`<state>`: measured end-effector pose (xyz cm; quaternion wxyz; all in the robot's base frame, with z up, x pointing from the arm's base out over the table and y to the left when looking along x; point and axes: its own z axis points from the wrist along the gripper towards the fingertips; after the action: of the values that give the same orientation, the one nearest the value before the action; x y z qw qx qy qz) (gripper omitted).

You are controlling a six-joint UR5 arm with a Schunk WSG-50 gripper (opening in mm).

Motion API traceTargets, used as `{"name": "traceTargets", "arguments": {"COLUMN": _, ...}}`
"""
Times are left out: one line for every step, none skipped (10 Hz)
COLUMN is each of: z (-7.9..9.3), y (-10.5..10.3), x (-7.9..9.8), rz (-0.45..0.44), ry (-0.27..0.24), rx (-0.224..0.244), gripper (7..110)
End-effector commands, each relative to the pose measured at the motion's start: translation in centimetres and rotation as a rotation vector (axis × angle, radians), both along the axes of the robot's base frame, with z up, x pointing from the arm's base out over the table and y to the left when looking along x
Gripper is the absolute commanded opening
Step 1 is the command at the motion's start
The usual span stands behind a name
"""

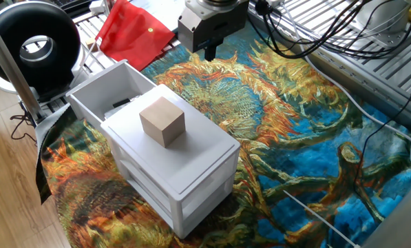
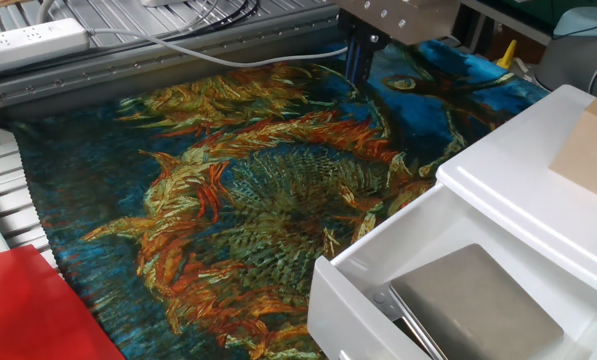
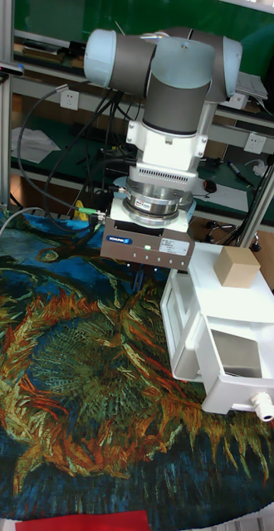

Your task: Grasp the handle and close the drawer

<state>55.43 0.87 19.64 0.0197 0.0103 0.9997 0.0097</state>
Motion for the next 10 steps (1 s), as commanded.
{"name": "traceTargets", "arguments": {"z": 0.1, "y": 0.0, "x": -0.2, "rz": 0.032, "ry": 0.007, "rx": -0.001, "gripper": 7}}
{"name": "traceTargets", "arguments": {"z": 0.1, "y": 0.1, "x": -0.3, "rz": 0.051, "ry": 0.012, "rx": 0.000, "gripper": 7}}
{"name": "traceTargets", "arguments": {"z": 0.2, "y": 0.3, "x": -0.1, "rz": 0.078, "ry": 0.002, "rx": 0.008, "gripper": 7}}
{"name": "traceTargets", "arguments": {"z": 0.3, "y": 0.6, "x": -0.2, "rz": 0.116, "ry": 0.000, "rx": 0.020, "gripper": 7}}
{"name": "traceTargets", "arguments": {"z": 0.3, "y": 0.5, "x": -0.3, "rz": 0.159, "ry": 0.006, "rx": 0.016, "gripper": 7}}
{"name": "traceTargets", "arguments": {"z": 0.2, "y": 0.1, "x": -0.5, "rz": 0.212, "ry": 0.012, "rx": 0.000, "gripper": 7}}
{"name": "traceTargets", "arguments": {"z": 0.2, "y": -0.3, "x": -0.4, "rz": 0.268, "ry": 0.011, "rx": -0.019, "gripper": 7}}
{"name": "traceTargets", "arguments": {"z": 0.1, "y": -0.4, "x": -0.3, "rz": 0.296, "ry": 0.007, "rx": -0.024, "gripper": 7}}
{"name": "traceTargets", "arguments": {"z": 0.0, "y": -0.5, "x": -0.1, "rz": 0.300, "ry": 0.003, "rx": -0.031, "gripper": 7}}
{"name": "traceTargets", "arguments": {"z": -0.1, "y": -0.1, "x": 0.0, "rz": 0.288, "ry": -0.005, "rx": -0.018, "gripper": 7}}
